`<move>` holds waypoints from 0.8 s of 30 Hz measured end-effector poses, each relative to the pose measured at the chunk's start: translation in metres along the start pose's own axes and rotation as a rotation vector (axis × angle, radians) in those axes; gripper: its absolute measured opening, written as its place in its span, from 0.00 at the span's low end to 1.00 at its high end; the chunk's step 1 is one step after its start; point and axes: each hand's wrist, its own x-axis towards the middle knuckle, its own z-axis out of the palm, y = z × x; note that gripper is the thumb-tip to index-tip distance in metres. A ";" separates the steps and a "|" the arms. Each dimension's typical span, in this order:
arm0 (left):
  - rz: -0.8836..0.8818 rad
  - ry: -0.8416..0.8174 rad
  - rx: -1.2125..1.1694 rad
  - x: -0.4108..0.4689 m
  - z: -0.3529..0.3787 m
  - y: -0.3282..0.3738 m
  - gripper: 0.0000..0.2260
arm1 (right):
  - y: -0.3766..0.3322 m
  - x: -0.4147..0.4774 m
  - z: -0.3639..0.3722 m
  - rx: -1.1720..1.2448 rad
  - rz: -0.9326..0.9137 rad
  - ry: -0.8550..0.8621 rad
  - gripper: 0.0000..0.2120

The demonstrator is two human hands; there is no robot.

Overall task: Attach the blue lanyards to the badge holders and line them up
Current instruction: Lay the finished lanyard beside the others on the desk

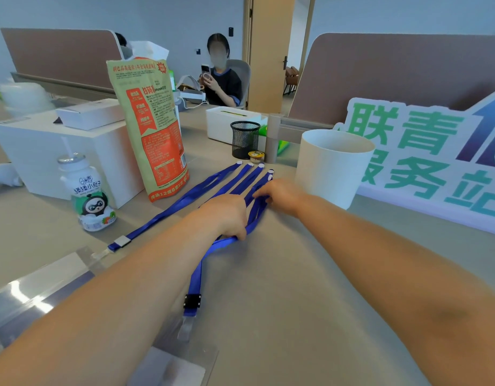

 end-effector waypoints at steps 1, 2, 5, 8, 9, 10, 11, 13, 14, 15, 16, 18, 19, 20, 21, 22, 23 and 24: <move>0.000 0.032 -0.006 -0.001 0.001 0.000 0.11 | 0.001 -0.002 0.001 -0.041 -0.017 0.009 0.21; -0.002 0.068 -0.004 -0.002 0.002 0.000 0.10 | 0.000 -0.004 0.002 -0.076 -0.032 0.010 0.21; 0.007 0.181 0.050 -0.008 0.005 0.003 0.05 | -0.001 -0.007 0.004 -0.056 -0.014 0.017 0.16; 0.014 0.246 0.099 -0.013 0.009 0.007 0.06 | -0.002 -0.009 0.006 -0.034 0.050 0.059 0.14; 0.015 0.249 0.089 -0.013 0.011 0.007 0.06 | -0.003 -0.010 0.005 -0.051 0.062 0.069 0.14; 0.018 0.241 0.061 -0.013 0.012 0.007 0.06 | -0.003 -0.011 0.006 -0.074 0.080 0.070 0.13; 0.024 0.226 0.024 -0.014 0.012 0.006 0.07 | -0.003 -0.012 0.006 -0.076 0.109 0.084 0.13; 0.057 0.184 -0.029 -0.015 0.013 0.002 0.08 | -0.001 -0.015 0.008 -0.092 0.149 0.117 0.14; 0.075 0.163 -0.044 -0.016 0.013 -0.001 0.08 | -0.001 -0.014 0.010 -0.097 0.164 0.119 0.14; 0.086 0.147 -0.057 -0.018 0.013 -0.003 0.08 | -0.002 -0.015 0.011 -0.090 0.179 0.117 0.15; 0.090 0.137 -0.068 -0.021 0.012 -0.005 0.08 | -0.002 -0.016 0.012 -0.081 0.192 0.115 0.15; 0.078 0.129 -0.080 -0.026 0.010 -0.007 0.08 | -0.004 -0.016 0.014 -0.103 0.199 0.100 0.15; 0.064 0.114 -0.087 -0.028 0.010 -0.007 0.07 | -0.005 -0.018 0.014 -0.117 0.201 0.084 0.15; 0.048 0.086 -0.093 -0.030 0.009 -0.007 0.06 | -0.005 -0.019 0.014 -0.113 0.207 0.063 0.15; 0.028 0.047 -0.097 -0.032 0.009 -0.006 0.06 | -0.006 -0.019 0.014 -0.088 0.209 0.041 0.17; 0.007 0.005 -0.106 -0.035 0.008 -0.005 0.06 | -0.007 -0.020 0.014 -0.052 0.215 0.009 0.19; -0.009 -0.031 -0.118 -0.037 0.008 -0.004 0.06 | -0.008 -0.021 0.013 -0.019 0.220 -0.023 0.22; -0.017 -0.052 -0.125 -0.039 0.008 -0.003 0.06 | -0.009 -0.021 0.013 0.011 0.230 -0.050 0.25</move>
